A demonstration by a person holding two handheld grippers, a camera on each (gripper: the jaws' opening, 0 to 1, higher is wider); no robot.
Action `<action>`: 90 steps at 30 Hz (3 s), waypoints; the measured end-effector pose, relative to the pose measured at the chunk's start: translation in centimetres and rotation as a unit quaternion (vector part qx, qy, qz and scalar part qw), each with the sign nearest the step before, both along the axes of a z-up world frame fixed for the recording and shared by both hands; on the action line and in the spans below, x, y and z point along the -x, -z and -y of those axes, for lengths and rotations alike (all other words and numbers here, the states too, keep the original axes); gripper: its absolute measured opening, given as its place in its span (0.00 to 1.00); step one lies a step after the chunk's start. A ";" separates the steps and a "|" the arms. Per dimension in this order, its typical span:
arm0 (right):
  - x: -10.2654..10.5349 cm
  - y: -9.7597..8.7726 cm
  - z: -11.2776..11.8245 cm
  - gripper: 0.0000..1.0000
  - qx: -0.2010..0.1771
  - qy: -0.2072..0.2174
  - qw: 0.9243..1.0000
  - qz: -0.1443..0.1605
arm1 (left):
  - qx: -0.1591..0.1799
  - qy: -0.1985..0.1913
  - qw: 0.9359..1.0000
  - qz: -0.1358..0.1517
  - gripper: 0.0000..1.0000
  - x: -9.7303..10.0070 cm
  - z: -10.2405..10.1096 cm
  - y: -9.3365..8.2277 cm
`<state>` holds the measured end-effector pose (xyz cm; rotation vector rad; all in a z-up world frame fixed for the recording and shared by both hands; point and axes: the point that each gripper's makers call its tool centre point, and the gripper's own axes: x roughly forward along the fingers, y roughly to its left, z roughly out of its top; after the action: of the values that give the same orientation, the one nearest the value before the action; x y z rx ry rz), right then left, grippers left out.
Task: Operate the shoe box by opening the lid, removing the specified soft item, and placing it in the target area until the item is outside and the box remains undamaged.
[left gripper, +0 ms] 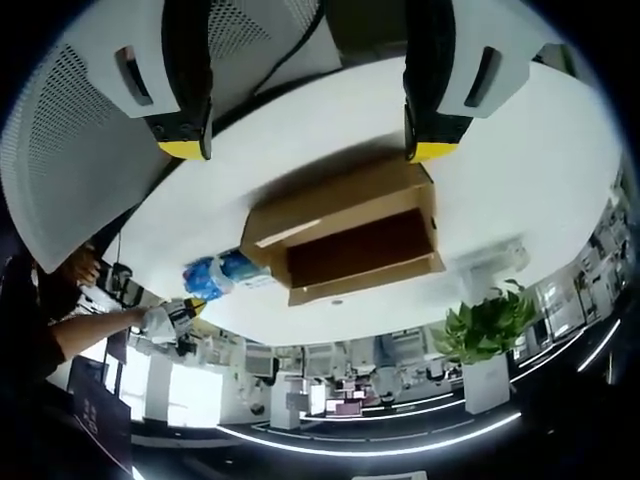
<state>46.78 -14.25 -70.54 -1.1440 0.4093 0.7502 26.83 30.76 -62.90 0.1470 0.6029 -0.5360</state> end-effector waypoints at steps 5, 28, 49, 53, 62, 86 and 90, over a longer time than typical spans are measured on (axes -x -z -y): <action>-0.5 0.5 0.2 0.00 0.008 -0.001 1.000 -0.003 | -0.004 -0.001 1.000 -0.004 0.76 0.0 -0.1 0.1; -1.8 1.2 0.3 0.00 0.014 0.007 1.000 -0.014 | 0.004 0.012 1.000 0.008 0.78 -0.1 0.4 -0.3; -1.5 -0.2 -0.4 0.17 -0.049 0.069 0.994 -0.072 | 0.014 0.016 0.999 0.025 0.78 -0.3 0.7 -0.9; -1.2 -0.8 -0.6 0.27 -0.048 0.073 0.993 -0.085 | 0.019 0.019 0.999 0.031 0.79 -0.3 0.8 -1.1; -0.2 -3.0 -2.2 0.48 -0.063 0.068 0.990 -0.105 | 0.038 0.027 0.997 0.055 0.80 -0.5 1.2 -1.9; 3.7 -7.1 -14.8 0.70 -0.114 -0.065 0.972 -0.196 | 0.060 0.037 0.996 0.058 0.83 -0.3 2.0 -2.5; 4.0 -7.2 -17.2 0.69 -0.113 -0.085 0.969 -0.201 | 0.062 0.037 0.996 0.058 0.84 -0.3 1.9 -2.5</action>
<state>42.77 2.91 -63.33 -0.8168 0.5526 1.1575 27.16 28.85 -60.39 0.0818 0.4508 -0.6310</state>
